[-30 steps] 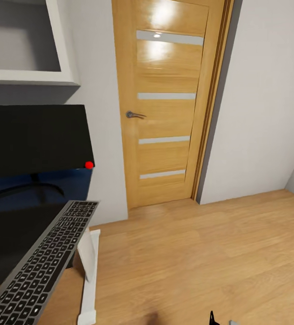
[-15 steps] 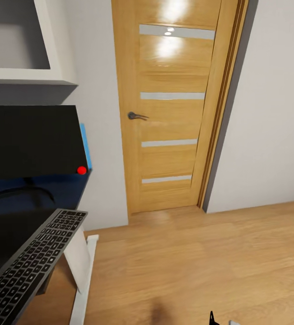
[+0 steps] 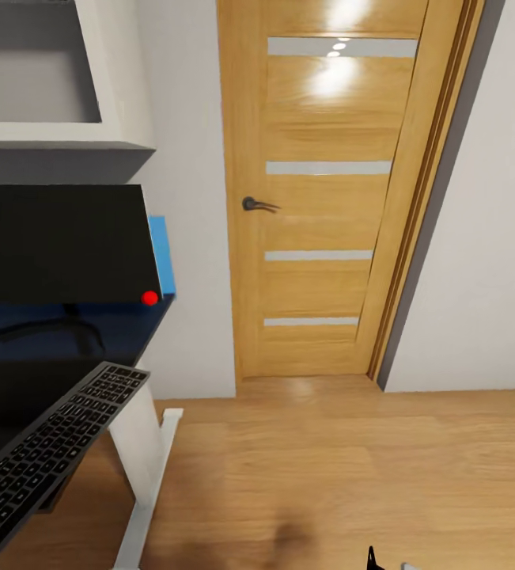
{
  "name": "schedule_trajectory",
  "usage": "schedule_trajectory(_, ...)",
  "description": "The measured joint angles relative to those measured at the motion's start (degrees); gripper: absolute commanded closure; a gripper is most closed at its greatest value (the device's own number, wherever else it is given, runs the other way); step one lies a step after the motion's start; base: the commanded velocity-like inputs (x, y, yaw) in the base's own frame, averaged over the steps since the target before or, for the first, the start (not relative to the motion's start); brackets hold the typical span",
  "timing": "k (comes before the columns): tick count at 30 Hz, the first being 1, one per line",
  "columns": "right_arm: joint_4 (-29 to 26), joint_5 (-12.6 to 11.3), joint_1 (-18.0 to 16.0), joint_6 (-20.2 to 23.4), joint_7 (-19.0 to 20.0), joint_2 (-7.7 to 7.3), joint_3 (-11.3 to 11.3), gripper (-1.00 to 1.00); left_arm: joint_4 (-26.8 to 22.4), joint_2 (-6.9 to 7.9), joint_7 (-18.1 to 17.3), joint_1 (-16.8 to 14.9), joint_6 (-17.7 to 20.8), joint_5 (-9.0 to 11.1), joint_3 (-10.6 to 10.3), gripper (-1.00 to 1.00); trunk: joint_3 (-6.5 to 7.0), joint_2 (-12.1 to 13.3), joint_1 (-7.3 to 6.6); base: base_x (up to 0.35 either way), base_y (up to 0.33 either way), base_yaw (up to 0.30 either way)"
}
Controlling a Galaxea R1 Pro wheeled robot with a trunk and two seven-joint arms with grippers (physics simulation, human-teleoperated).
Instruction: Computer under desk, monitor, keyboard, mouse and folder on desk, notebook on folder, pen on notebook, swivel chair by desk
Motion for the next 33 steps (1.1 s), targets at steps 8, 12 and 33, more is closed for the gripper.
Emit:
schedule_trajectory(8, 0.0, -0.4, 0.0, 0.1, 0.0, -0.12, -0.2, -1.0, 0.0, 0.0, 0.0, 0.0, 0.0, 0.1, 0.1, -1.0, 0.0, 0.0, 0.0, 0.001, -0.172, 0.279)
schedule_trajectory(12, -0.4, -0.2, -0.1, 0.1, 0.0, -0.44, -0.4, -1.0, 0.0, 0.03, 0.1, 0.0, -0.1, 0.2, 0.1, -1.0, 0.0, 0.0, 0.0, 0.0, -0.011, 0.279)
schedule_trajectory(33, -0.1, 1.5, -0.2, 0.0, 0.0, -0.18, 0.3, -1.0, -0.1, 0.07, 0.0, 0.0, -0.1, 0.2, 0.2, -1.0, 0.0, 0.0, 0.0, 0.0, -0.133, 0.279)
